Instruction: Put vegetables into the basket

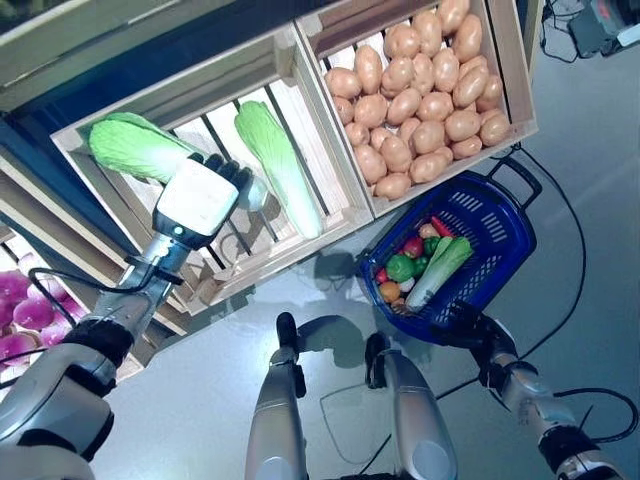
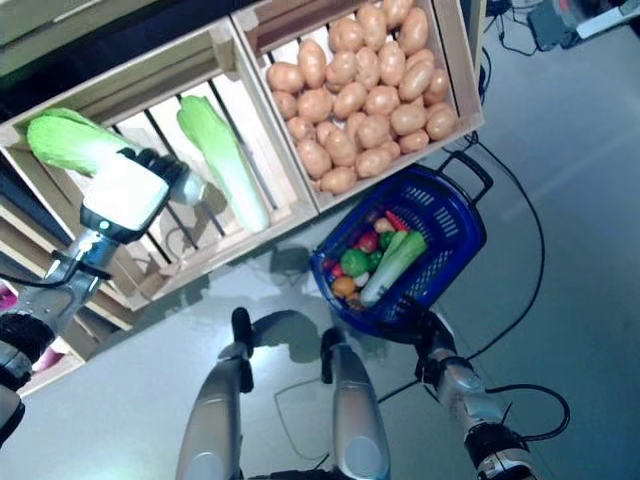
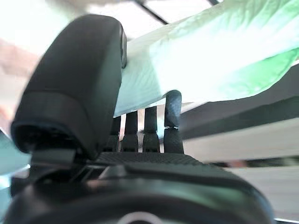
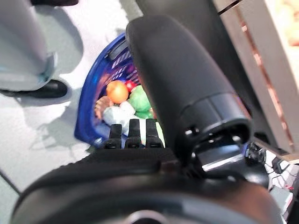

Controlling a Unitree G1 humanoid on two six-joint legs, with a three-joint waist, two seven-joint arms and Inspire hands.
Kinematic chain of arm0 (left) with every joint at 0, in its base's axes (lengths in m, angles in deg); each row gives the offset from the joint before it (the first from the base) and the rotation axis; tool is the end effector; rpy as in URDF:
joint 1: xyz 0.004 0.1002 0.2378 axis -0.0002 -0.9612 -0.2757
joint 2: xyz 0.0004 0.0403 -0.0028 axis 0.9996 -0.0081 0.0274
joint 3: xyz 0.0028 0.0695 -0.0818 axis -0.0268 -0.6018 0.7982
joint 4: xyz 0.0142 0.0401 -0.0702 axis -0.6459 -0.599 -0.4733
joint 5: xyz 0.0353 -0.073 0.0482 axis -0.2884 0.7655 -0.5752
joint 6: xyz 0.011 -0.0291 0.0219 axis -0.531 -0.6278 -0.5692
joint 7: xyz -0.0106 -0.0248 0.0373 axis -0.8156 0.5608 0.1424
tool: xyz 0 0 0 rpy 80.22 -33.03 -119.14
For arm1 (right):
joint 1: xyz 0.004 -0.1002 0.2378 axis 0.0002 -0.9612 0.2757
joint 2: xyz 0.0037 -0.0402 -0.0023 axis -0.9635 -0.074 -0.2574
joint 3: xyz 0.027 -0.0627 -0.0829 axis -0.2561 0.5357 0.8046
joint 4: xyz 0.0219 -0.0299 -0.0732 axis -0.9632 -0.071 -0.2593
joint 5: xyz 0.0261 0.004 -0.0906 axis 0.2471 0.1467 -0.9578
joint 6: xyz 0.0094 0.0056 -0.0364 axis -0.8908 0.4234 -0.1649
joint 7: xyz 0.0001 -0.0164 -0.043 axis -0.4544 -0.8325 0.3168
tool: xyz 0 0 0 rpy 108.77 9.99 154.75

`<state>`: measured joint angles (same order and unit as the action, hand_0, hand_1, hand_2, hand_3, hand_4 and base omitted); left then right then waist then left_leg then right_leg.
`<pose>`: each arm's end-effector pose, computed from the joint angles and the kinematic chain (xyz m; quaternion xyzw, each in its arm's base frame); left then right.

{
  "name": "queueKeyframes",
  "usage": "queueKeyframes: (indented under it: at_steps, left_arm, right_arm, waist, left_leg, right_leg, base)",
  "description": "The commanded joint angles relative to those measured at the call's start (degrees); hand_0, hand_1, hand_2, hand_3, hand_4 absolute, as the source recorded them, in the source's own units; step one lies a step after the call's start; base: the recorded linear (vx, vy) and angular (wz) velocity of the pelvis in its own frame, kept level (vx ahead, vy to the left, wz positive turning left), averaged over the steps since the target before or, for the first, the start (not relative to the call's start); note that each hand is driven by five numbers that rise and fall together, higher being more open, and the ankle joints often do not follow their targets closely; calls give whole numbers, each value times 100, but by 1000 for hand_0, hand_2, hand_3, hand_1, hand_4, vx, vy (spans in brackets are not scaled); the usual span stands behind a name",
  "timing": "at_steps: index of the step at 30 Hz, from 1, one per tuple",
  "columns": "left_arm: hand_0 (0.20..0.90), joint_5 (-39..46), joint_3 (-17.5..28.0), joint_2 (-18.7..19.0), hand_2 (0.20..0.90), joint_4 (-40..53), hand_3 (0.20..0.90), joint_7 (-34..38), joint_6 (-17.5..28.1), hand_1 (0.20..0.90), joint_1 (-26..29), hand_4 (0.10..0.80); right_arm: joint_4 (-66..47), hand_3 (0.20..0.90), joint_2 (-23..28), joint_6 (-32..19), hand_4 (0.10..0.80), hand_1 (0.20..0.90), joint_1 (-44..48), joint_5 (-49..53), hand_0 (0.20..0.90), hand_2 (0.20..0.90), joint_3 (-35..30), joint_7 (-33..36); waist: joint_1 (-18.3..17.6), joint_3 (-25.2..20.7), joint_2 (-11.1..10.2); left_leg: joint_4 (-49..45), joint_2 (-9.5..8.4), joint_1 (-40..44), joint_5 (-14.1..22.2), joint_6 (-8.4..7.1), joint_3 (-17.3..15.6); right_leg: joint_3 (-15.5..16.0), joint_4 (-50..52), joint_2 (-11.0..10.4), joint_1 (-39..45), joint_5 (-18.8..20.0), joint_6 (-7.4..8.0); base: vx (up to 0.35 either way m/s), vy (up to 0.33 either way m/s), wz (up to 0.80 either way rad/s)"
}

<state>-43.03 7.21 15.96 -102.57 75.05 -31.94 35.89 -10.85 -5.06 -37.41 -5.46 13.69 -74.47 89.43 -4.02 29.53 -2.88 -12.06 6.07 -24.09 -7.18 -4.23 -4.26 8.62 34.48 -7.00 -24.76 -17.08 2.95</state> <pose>0.2888 0.2942 0.1255 0.7762 -0.3317 0.1605 0.5115 0.2039 -0.2486 -0.0171 0.0767 0.2179 -0.0593 0.9711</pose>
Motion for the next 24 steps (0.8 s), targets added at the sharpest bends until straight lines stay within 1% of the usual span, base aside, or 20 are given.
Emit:
queueKeyframes:
  at_steps: [1,2,3,4,5,6,7,8,9,10,12,13,15,16,17,21,24]
  left_arm:
    - [300,2044,1295,-473,300,783,300,226,707,300,-473,400]
    - [300,2232,1358,-541,300,830,300,123,831,300,-536,400]
    - [300,2429,1489,-733,300,999,300,-38,1080,300,-718,400]
    - [300,3208,1781,-1107,300,1352,300,-490,1423,300,-1043,400]
    - [300,3565,1868,-1204,300,1453,300,-705,1556,300,-1130,400]
    - [300,4002,2102,-1560,300,1715,300,-1089,1754,300,-1393,400]
    - [300,4612,2265,-1823,300,1918,300,-1541,1929,300,-1604,400]
    - [300,4907,2305,-1889,300,1972,300,-1735,2025,300,-1655,400]
    - [300,5219,2416,-2117,300,2164,300,-2062,2077,300,-1817,400]
    - [300,6120,2489,-2455,300,2366,300,-2769,2189,300,-1998,400]
    - [300,6714,2521,-2725,300,2559,300,-3332,2230,300,-2145,400]
    - [300,7091,2520,-2811,300,2689,300,-3647,2196,300,-2198,400]
    - [300,7448,2543,-2921,300,2998,300,-3990,2075,300,-2300,400]
    - [300,7785,2536,-2932,300,3050,300,-4163,2061,300,-2317,400]
    - [300,7918,2540,-3009,300,3107,300,-4281,2027,300,-2341,400]
    - [300,8731,2480,-3157,300,3501,300,-4930,1895,300,-2532,400]
    - [300,9645,2454,-3255,300,3679,300,-5370,1680,300,-2589,400]
  right_arm:
    - [-412,900,-145,-627,800,900,-521,-177,900,900,-395,309]
    - [-429,900,-166,-647,800,900,-531,-192,900,900,-406,309]
    - [-468,900,-222,-700,800,900,-582,-242,900,900,-410,329]
    - [-649,900,-347,-699,800,900,-659,-379,900,900,-455,368]
    - [-699,900,-377,-712,800,900,-677,-415,900,900,-459,379]
    - [-852,900,-462,-724,800,900,-745,-556,900,900,-499,397]
    - [-971,900,-532,-709,800,900,-808,-644,900,900,-558,376]
    - [-1011,900,-550,-724,800,900,-822,-670,900,900,-577,359]
    - [-1125,900,-608,-714,800,900,-867,-764,900,900,-617,354]
    - [-1284,900,-703,-745,800,900,-909,-830,900,900,-683,328]
    - [-1471,900,-800,-758,800,900,-937,-947,900,900,-727,256]
    - [-1603,900,-834,-740,800,900,-954,-982,900,900,-742,212]
    - [-1900,900,-873,-746,800,900,-1006,-1042,900,900,-756,41]
    - [-1958,900,-879,-818,800,900,-1020,-1083,900,900,-756,-33]
    - [-2088,900,-868,-802,800,900,-1023,-1106,900,900,-734,-54]
    - [-2640,900,-741,-800,800,900,-1077,-1258,900,900,-590,-272]
    - [-2963,900,-611,-849,800,900,-1031,-1408,900,900,-545,-458]
  waist:
    - [174,-850,47]
    - [183,-872,49]
    - [211,-924,56]
    - [258,-998,56]
    - [264,-1035,58]
    - [308,-1118,57]
    - [337,-1194,55]
    - [341,-1226,56]
    - [358,-1306,53]
    - [387,-1398,56]
    - [419,-1525,50]
    - [436,-1590,45]
    - [466,-1697,34]
    - [471,-1722,30]
    - [475,-1767,24]
    - [505,-1996,23]
    - [513,-2104,20]
  left_leg:
    - [105,-265,510,676,15,11]
    - [161,-272,529,641,17,23]
    - [300,-286,626,616,25,38]
    - [593,-291,870,543,17,40]
    - [677,-296,906,500,21,48]
    - [888,-309,1075,466,30,48]
    - [1053,-319,1251,451,35,46]
    - [1092,-324,1270,428,39,51]
    - [1181,-331,1373,432,53,40]
    - [1269,-326,1482,422,65,43]
    - [1423,-301,1647,397,82,4]
    - [1502,-291,1721,378,88,-14]
    - [1560,-304,1834,395,114,-18]
    - [1546,-312,1855,417,129,-19]
    - [1524,-309,1899,445,141,-31]
    - [1585,-284,2155,501,183,-82]
    - [1626,-293,2293,556,206,-94]
  right_leg:
    - [42,-2080,-233,766,1443,279]
    - [57,-2134,-233,792,1477,284]
    - [95,-2256,-231,898,1500,289]
    - [154,-2505,-243,1153,1579,339]
    - [174,-2586,-243,1196,1625,351]
    - [243,-2766,-250,1376,1662,382]
    - [284,-2923,-245,1559,1690,404]
    - [294,-2972,-242,1588,1718,408]
    - [317,-3084,-237,1696,1734,411]
    - [370,-3124,-245,1801,1748,422]
    - [464,-3178,-257,1950,1760,447]
    - [500,-3209,-260,2022,1765,461]
    - [546,-3253,-258,2140,1753,467]
    - [541,-3245,-258,2152,1747,466]
    - [544,-3243,-273,2187,1747,474]
    - [537,-3312,-283,2421,1741,482]
    - [499,-3334,-273,2520,1721,488]
  base:
    - [124,-56,1]
    - [73,-36,7]
    - [121,-49,13]
    - [130,-47,9]
    - [159,-42,7]
    - [151,-24,6]
    - [149,-20,8]
    - [133,-16,9]
    - [124,-14,11]
    - [150,-22,14]
    - [148,-26,13]
    - [132,-29,8]
    - [97,-32,4]
    - [80,-29,4]
    - [92,-19,2]
    - [124,-16,2]
    - [73,-21,2]
